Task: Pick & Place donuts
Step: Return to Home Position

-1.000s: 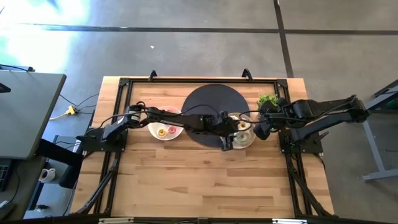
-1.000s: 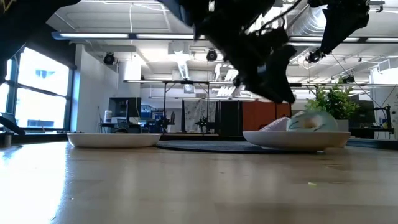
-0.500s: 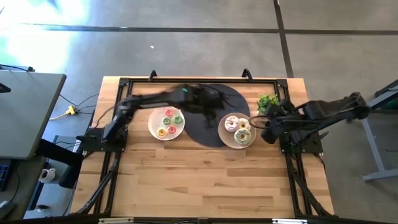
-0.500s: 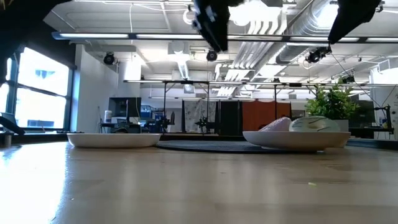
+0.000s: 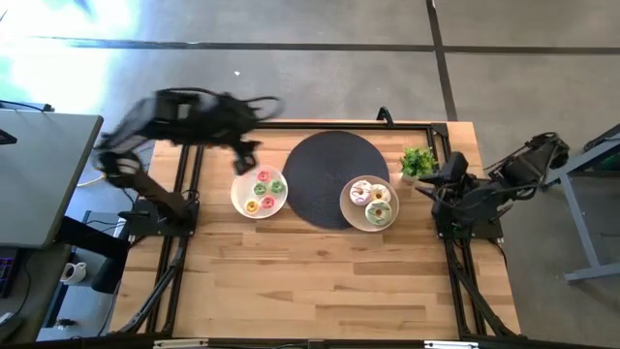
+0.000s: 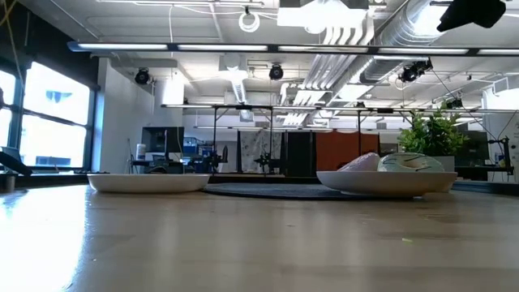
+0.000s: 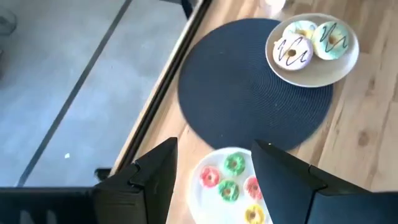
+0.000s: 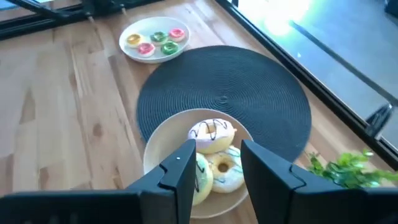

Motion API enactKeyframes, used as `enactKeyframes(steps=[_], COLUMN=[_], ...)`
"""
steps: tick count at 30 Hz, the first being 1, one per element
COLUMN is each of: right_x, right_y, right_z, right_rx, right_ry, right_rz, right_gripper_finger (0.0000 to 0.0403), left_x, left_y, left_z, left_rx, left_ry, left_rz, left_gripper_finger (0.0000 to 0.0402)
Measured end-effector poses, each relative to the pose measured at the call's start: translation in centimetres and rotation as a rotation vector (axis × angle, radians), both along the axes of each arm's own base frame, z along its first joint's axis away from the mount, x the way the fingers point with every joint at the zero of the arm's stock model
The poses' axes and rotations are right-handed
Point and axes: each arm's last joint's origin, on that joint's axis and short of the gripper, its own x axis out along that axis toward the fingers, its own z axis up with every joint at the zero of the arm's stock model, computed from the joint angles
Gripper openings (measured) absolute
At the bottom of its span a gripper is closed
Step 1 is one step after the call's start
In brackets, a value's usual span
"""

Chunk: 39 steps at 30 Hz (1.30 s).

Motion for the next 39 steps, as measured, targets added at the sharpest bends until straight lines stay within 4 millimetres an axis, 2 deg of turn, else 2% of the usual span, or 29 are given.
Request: enactKeyframes(steps=[4,5,7,12,16,23,28,34,39], right_x=[-0.3,-0.4,-0.6,-0.5,-0.1,1.0,1.7,2.3,2.6], right_y=[0.1,0.0,0.0,0.1,0.4,0.8,0.8,0.4,0.2], right_z=[-1.9,-2.3,-3.1,-4.7,-5.6,-7.5,-10.2,-12.9,-13.8], right_rx=[-0.027,-0.036,-0.048,-0.071,-0.103,-0.269,-0.327,-0.36,-0.406], right_ry=[-0.067,-0.082,-0.131,-0.255,-0.336,-0.375,-0.341,-0.325,-0.32], right_rz=[0.001,0.004,0.016,0.068,0.106,0.05,0.017,-0.037,-0.043], right_gripper_finger=[0.0124,0.0124,0.0124,0.0124,0.0124,0.0124,0.0124,0.0124,0.0124], left_x=[-6.4,-7.4,-10.9,-15.5,-17.9,-19.2,-18.5,-17.1,-15.8], left_y=[-0.6,-0.8,-1.2,-1.9,-2.2,-2.3,-2.2,-2.2,-2.2], left_z=[0.6,0.4,-0.5,-5.1,-9.5,-16.6,-21.1,-23.3,-25.8], left_rx=[-0.019,-0.03,-0.063,-0.076,-0.054,0.003,-0.001,-0.025,-0.025], left_ry=[-0.101,-0.133,-0.188,-0.383,-0.561,-0.751,-0.755,-0.87,-0.833], left_rz=[0.016,0.004,-0.029,-0.124,-0.157,-0.181,-0.187,-0.2,-0.247], left_gripper_finger=[0.0202,0.0202,0.0202,0.0202,0.0202,0.0202,0.0202,0.0202,0.0202])
